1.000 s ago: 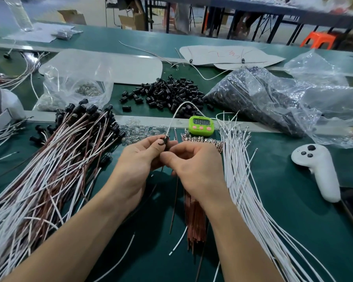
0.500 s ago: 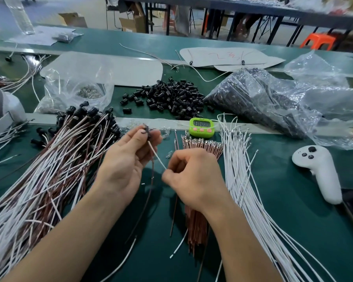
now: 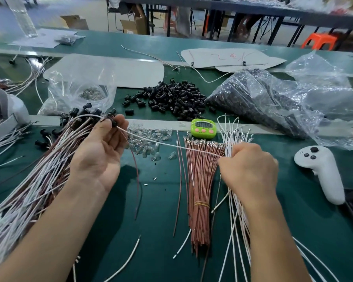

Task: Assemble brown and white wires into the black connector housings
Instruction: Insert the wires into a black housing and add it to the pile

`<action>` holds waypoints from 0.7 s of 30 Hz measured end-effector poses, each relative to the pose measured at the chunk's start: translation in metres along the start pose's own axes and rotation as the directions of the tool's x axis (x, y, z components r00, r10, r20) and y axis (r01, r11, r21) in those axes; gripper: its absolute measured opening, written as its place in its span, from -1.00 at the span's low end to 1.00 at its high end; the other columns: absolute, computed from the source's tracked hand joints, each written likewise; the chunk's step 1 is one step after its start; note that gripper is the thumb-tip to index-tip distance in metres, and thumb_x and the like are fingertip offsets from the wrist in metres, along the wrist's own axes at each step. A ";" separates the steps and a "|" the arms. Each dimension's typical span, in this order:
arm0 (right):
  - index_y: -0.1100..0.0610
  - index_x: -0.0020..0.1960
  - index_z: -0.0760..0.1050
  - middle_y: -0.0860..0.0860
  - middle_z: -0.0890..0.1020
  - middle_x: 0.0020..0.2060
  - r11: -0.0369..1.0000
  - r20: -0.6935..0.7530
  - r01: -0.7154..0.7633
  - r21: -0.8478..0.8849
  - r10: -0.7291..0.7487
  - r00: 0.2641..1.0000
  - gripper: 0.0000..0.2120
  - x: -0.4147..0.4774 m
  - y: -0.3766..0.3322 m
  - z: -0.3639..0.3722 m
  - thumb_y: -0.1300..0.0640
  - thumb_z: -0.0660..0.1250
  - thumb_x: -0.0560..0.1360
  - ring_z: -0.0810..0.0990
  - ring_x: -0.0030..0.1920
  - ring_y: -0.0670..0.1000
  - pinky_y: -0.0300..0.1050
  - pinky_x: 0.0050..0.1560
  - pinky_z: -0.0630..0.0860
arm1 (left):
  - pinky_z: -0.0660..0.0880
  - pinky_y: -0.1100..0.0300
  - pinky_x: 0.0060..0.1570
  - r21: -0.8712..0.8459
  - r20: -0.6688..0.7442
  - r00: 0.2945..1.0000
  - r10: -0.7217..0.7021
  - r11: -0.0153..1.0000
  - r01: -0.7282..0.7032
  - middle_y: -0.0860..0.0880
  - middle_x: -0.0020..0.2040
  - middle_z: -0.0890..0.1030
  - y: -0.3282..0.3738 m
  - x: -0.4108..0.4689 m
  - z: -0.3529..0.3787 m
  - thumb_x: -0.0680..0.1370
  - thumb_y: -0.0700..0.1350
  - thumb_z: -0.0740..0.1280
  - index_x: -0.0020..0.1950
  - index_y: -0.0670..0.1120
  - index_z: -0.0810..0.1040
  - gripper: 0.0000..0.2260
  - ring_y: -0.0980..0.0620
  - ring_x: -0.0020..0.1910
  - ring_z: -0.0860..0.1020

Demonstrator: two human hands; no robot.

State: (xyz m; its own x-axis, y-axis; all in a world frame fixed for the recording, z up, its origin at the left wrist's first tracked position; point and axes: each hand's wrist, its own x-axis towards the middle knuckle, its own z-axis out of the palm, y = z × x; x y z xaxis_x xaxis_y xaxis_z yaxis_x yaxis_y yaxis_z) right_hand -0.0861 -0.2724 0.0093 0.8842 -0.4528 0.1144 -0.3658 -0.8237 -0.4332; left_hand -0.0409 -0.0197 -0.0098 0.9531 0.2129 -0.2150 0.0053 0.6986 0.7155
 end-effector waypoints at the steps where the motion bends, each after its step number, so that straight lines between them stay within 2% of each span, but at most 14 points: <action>1: 0.07 -0.32 0.53 -0.05 0.53 -0.45 0.998 -0.004 -0.043 -0.042 0.043 0.999 -0.91 0.001 0.001 0.000 0.11 0.37 0.35 0.43 -0.35 0.00 0.00 -0.03 0.27 | 0.62 0.27 -0.07 0.058 0.007 1.000 0.007 0.998 -0.007 0.01 -0.07 0.75 -0.001 -0.001 0.000 0.67 -0.14 0.25 0.07 -0.09 0.61 -0.85 0.08 0.00 0.72; 2: 0.02 -0.20 0.61 -0.06 0.58 -0.35 0.994 -0.006 -0.069 -0.086 0.069 0.998 -0.95 0.001 0.000 0.001 0.10 0.37 0.39 0.47 -0.27 0.02 0.02 0.05 0.27 | 0.62 0.26 -0.07 0.132 0.008 1.000 0.017 0.991 -0.018 0.01 -0.08 0.75 -0.003 -0.002 0.000 0.67 -0.15 0.26 0.03 -0.07 0.63 -0.84 0.07 -0.02 0.72; 3: -0.05 -0.03 0.66 -0.04 0.62 -0.21 0.989 -0.024 -0.069 -0.127 0.067 0.997 -0.83 0.001 -0.001 0.003 0.10 0.38 0.40 0.52 -0.13 0.05 0.03 0.15 0.27 | 0.63 0.25 -0.08 0.204 0.012 1.000 0.027 0.978 -0.029 0.00 -0.09 0.75 -0.006 -0.004 0.001 0.66 -0.17 0.27 -0.03 -0.05 0.65 -0.82 0.06 -0.03 0.72; 5: -0.06 0.32 0.58 -0.01 0.61 0.14 0.995 -0.094 0.050 -0.086 -0.058 0.994 -0.52 -0.005 -0.006 0.008 0.17 0.43 0.41 0.52 0.17 0.06 0.00 0.33 0.26 | 0.64 0.24 -0.11 0.302 0.039 0.999 0.027 0.953 -0.037 -0.06 -0.09 0.76 -0.012 -0.009 0.005 0.62 -0.21 0.31 -0.07 -0.06 0.68 -0.83 0.01 -0.04 0.73; 6: -0.03 0.42 0.52 -0.03 0.57 0.23 0.986 -0.126 0.163 0.017 -0.160 0.979 -0.43 -0.010 -0.013 0.010 0.22 0.45 0.42 0.50 0.25 0.02 -0.08 0.38 0.27 | 0.64 0.24 -0.12 0.339 0.058 0.998 0.016 0.940 -0.035 -0.08 -0.08 0.76 -0.016 -0.013 0.007 0.61 -0.22 0.32 -0.05 -0.07 0.67 -0.85 -0.01 -0.04 0.73; 8: -0.01 0.49 0.44 -0.09 0.54 0.32 0.879 -0.092 0.346 0.328 -0.334 0.938 -0.37 -0.025 -0.030 0.018 0.23 0.49 0.45 0.50 0.30 -0.11 -0.21 0.41 0.36 | 0.63 0.26 -0.12 0.397 0.088 0.996 -0.004 0.917 -0.032 -0.09 -0.10 0.76 -0.027 -0.020 0.014 0.60 -0.26 0.32 -0.04 -0.10 0.64 -0.88 0.00 -0.05 0.73; 10: -0.08 0.54 0.36 -0.17 0.57 0.28 0.763 0.013 0.354 0.540 -0.428 0.903 -0.32 -0.038 -0.044 0.030 0.14 0.51 0.49 0.56 0.15 -0.25 -0.40 0.26 0.47 | 0.62 0.24 -0.03 0.411 0.108 0.994 -0.015 0.911 -0.031 -0.11 -0.12 0.76 -0.037 -0.027 0.021 0.60 -0.29 0.32 -0.09 -0.08 0.61 -0.84 0.02 -0.07 0.71; 12: -0.14 0.55 0.31 -0.22 0.63 0.14 0.711 0.060 0.308 0.632 -0.441 0.896 -0.31 -0.042 -0.049 0.040 0.11 0.51 0.52 0.63 -0.08 -0.22 -0.34 0.03 0.60 | 0.58 0.21 0.05 0.409 0.142 0.990 -0.022 0.912 -0.038 -0.12 -0.13 0.75 -0.042 -0.032 0.025 0.59 -0.33 0.31 -0.12 -0.09 0.60 -0.81 0.03 -0.10 0.68; 13: -0.15 0.54 0.33 -0.21 0.66 0.05 0.713 0.058 0.294 0.637 -0.425 0.904 -0.33 -0.041 -0.049 0.042 0.13 0.50 0.52 0.65 -0.18 -0.19 -0.28 -0.04 0.62 | 0.58 0.22 0.04 0.406 0.160 0.987 -0.021 0.913 -0.047 -0.12 -0.13 0.75 -0.042 -0.033 0.026 0.59 -0.34 0.31 -0.11 -0.10 0.60 -0.82 0.05 -0.11 0.68; 14: -0.14 0.52 0.37 -0.21 0.69 -0.06 0.727 0.050 0.286 0.624 -0.403 0.914 -0.37 -0.037 -0.047 0.043 0.15 0.50 0.52 0.65 -0.24 -0.19 -0.31 -0.07 0.60 | 0.59 0.25 0.01 0.405 0.171 0.985 -0.014 0.913 -0.057 -0.11 -0.14 0.75 -0.041 -0.033 0.026 0.60 -0.34 0.30 -0.10 -0.11 0.59 -0.83 0.06 -0.11 0.69; 16: -0.12 0.42 0.51 -0.24 0.68 -0.25 0.752 0.059 0.262 0.605 -0.371 0.927 -0.48 -0.032 -0.042 0.043 0.11 0.52 0.50 0.64 -0.25 -0.25 -0.48 -0.16 0.49 | 0.59 0.29 -0.03 0.400 0.171 0.985 0.009 0.913 -0.078 -0.08 -0.15 0.75 -0.036 -0.031 0.025 0.61 -0.34 0.30 -0.09 -0.11 0.59 -0.82 0.09 -0.10 0.69; 17: -0.12 0.36 0.56 -0.27 0.67 -0.28 0.757 0.083 0.241 0.607 -0.362 0.929 -0.53 -0.032 -0.041 0.043 0.03 0.54 0.48 0.63 -0.24 -0.28 -0.51 -0.18 0.46 | 0.59 0.29 -0.03 0.393 0.170 0.985 0.013 0.916 -0.080 -0.08 -0.15 0.75 -0.034 -0.031 0.024 0.61 -0.34 0.30 -0.11 -0.09 0.60 -0.81 0.08 -0.10 0.69; 19: -0.13 0.22 0.61 -0.30 0.65 -0.28 0.761 0.140 0.212 0.614 -0.369 0.919 -0.62 -0.035 -0.042 0.045 -0.10 0.55 0.44 0.64 -0.19 -0.32 -0.50 -0.19 0.48 | 0.61 0.25 0.02 0.370 0.176 0.984 -0.007 0.927 -0.059 -0.09 -0.13 0.75 -0.033 -0.031 0.025 0.61 -0.33 0.30 -0.18 -0.06 0.64 -0.74 0.06 -0.09 0.69; 21: -0.12 0.08 0.63 -0.25 0.67 -0.29 0.768 0.177 0.217 0.603 -0.394 0.902 -0.76 -0.039 -0.043 0.048 -0.07 0.54 0.43 0.64 -0.25 -0.27 -0.45 -0.25 0.49 | 0.61 0.23 0.04 0.360 0.198 0.980 -0.032 0.932 -0.042 -0.09 -0.12 0.75 -0.033 -0.033 0.025 0.61 -0.32 0.29 -0.26 -0.04 0.70 -0.67 0.05 -0.12 0.69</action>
State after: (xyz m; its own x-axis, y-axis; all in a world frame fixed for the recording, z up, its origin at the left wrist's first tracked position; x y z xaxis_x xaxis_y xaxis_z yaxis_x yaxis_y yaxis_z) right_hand -0.0904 -0.2027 -0.0193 0.9930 -0.0236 0.1156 0.0861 -0.5249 -0.8468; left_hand -0.0649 -0.0671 -0.0098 0.9934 0.0510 -0.1025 0.0741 0.3963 0.9151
